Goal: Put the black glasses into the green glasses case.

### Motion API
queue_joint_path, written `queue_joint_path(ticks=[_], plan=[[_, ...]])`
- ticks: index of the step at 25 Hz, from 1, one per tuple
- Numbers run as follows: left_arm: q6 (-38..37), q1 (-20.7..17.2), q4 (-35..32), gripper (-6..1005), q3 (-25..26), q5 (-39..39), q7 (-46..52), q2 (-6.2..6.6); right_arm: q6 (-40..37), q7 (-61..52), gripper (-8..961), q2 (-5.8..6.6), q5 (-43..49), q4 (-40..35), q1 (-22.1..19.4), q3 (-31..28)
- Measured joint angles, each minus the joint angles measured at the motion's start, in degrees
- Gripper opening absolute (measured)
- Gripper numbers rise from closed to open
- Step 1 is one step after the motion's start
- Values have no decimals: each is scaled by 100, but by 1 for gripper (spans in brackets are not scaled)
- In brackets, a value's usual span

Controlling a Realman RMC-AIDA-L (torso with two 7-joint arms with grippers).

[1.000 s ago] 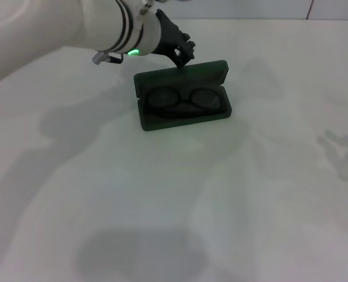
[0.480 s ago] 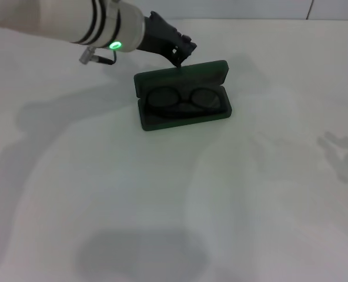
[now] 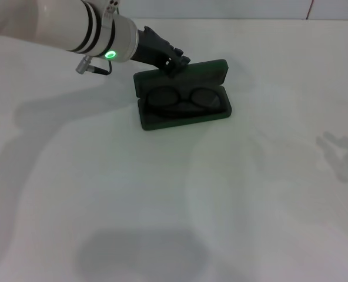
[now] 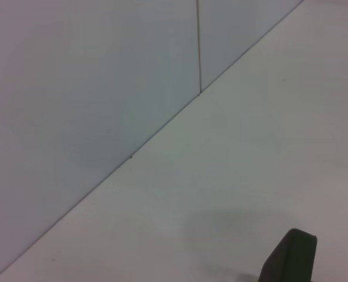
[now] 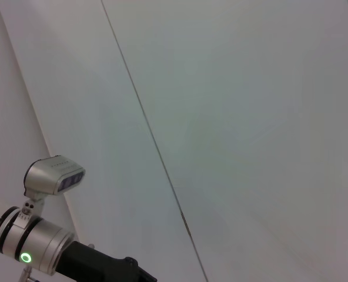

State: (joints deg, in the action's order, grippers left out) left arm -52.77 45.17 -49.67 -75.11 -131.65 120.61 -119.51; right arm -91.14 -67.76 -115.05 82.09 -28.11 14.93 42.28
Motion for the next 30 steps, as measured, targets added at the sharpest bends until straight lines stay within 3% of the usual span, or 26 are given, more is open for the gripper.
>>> queue_joint_path(ticks=[11,30], plan=[[-107,-27,13,171,-25,29,-15,-4,-1,0,207,0,0,52,1,0],[-910,28,384,165,-31,4,-351,-20,-71,0,208,-9,-1,60,1,0]])
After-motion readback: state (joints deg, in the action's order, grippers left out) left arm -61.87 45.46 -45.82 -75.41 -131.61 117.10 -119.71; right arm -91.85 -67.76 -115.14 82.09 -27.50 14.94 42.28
